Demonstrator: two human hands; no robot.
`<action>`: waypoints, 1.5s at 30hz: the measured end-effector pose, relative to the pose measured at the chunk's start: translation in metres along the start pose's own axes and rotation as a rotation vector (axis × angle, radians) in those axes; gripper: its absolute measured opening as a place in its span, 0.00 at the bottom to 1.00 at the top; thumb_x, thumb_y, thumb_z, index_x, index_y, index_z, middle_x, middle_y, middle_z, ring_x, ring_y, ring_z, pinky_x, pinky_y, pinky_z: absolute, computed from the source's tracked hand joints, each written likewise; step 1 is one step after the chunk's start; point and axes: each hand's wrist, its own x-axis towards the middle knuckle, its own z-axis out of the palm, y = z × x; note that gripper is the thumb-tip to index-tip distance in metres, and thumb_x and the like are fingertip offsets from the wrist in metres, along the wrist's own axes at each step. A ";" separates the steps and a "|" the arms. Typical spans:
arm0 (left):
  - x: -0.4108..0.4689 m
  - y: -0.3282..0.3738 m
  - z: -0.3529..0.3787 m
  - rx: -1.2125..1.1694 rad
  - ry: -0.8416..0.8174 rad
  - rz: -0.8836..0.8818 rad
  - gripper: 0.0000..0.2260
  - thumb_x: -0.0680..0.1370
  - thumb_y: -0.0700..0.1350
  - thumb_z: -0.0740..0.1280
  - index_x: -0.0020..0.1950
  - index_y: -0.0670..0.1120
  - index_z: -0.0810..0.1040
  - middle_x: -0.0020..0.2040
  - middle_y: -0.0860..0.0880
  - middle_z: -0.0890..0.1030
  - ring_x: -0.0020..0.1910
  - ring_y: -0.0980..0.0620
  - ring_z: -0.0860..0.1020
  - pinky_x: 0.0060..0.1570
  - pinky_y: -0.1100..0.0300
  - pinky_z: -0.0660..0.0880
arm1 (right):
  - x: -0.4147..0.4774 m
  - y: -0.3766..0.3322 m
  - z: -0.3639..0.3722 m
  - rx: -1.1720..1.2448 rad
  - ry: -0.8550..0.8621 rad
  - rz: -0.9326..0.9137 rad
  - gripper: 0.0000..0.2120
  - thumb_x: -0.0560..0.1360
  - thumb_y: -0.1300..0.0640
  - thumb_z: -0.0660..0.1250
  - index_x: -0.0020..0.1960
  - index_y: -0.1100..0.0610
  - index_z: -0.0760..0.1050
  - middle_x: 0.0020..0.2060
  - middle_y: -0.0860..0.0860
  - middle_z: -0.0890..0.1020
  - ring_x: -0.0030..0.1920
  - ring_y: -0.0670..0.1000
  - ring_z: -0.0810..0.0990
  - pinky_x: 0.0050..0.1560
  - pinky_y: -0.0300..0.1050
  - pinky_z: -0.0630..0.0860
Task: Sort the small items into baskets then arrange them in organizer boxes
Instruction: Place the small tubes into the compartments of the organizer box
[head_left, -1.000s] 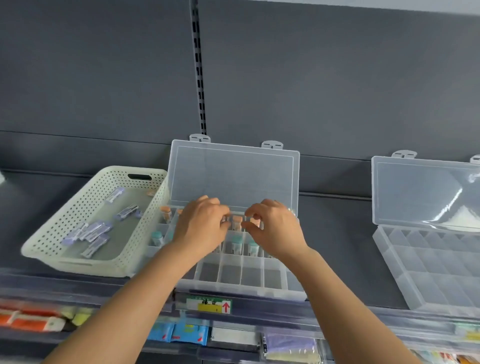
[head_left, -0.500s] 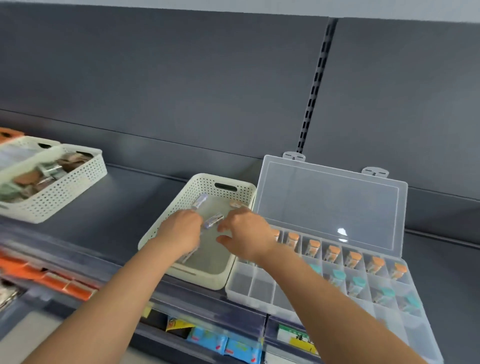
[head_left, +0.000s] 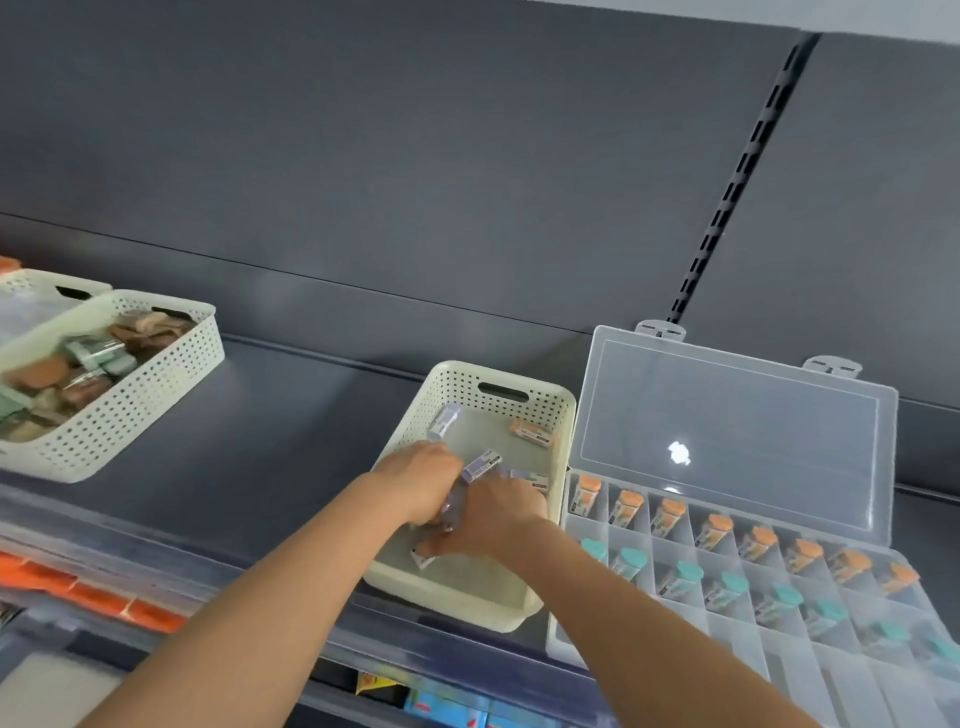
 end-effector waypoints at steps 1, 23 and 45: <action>0.001 -0.002 0.000 -0.007 0.003 -0.003 0.07 0.74 0.36 0.66 0.52 0.43 0.74 0.53 0.45 0.73 0.50 0.45 0.74 0.45 0.54 0.70 | 0.001 -0.001 -0.001 0.014 -0.014 0.006 0.41 0.61 0.26 0.68 0.63 0.53 0.69 0.43 0.50 0.73 0.53 0.56 0.79 0.47 0.49 0.78; -0.013 0.007 -0.037 -0.721 0.610 -0.068 0.02 0.75 0.46 0.69 0.44 0.52 0.81 0.37 0.56 0.81 0.37 0.57 0.78 0.38 0.61 0.75 | -0.052 0.045 -0.037 0.574 0.564 -0.090 0.08 0.70 0.59 0.72 0.42 0.52 0.74 0.36 0.45 0.79 0.36 0.47 0.76 0.42 0.42 0.75; -0.067 0.139 0.022 -0.059 0.461 0.189 0.04 0.77 0.51 0.66 0.50 0.56 0.78 0.47 0.58 0.81 0.50 0.57 0.74 0.54 0.58 0.61 | -0.160 0.129 0.037 0.416 0.683 -0.160 0.06 0.74 0.54 0.70 0.49 0.53 0.83 0.43 0.48 0.84 0.43 0.47 0.79 0.45 0.43 0.78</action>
